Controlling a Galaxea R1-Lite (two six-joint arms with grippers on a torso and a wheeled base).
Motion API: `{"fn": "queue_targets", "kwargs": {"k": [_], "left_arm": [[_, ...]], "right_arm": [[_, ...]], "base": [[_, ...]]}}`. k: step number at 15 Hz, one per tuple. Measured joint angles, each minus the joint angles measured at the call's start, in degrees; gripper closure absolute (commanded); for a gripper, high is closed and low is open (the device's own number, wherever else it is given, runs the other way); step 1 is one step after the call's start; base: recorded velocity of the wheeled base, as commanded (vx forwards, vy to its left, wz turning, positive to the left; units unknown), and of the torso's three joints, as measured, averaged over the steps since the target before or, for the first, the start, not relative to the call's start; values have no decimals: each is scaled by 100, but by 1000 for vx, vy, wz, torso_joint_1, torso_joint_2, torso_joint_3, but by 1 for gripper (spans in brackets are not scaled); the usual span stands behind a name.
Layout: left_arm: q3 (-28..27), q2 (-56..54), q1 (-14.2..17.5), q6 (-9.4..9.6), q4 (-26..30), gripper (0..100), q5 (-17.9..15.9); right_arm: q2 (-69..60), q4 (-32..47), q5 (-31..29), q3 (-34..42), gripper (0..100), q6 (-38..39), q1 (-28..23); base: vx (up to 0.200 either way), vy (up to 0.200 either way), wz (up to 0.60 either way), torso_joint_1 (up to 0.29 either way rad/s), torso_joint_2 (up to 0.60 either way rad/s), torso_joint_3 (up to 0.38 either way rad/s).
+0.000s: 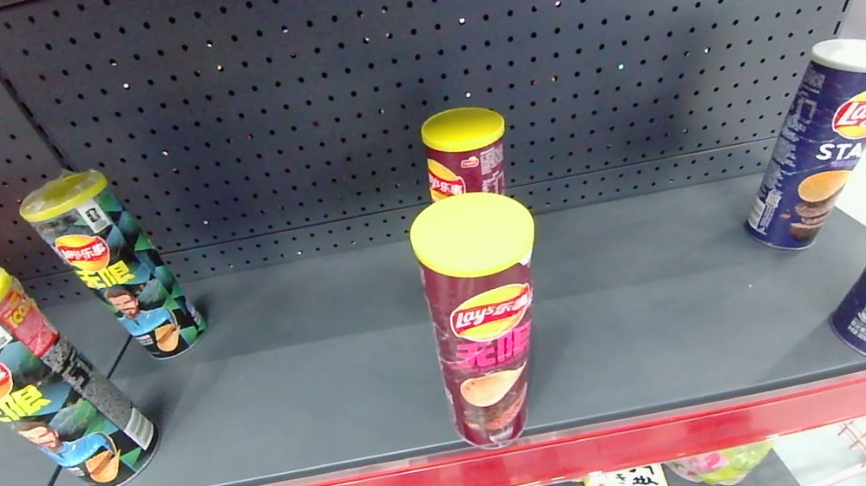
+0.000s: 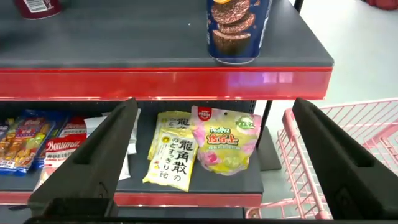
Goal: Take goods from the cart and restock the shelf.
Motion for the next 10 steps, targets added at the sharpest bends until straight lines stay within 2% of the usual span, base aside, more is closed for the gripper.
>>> {"fn": "queue_targets", "kwargs": {"k": [10], "left_arm": [[0, 4, 0, 18, 7, 0, -30]], "right_arm": [[-22, 2, 0, -2, 0, 0, 0]], "base": [[0, 0, 0, 0, 0, 0]]}}
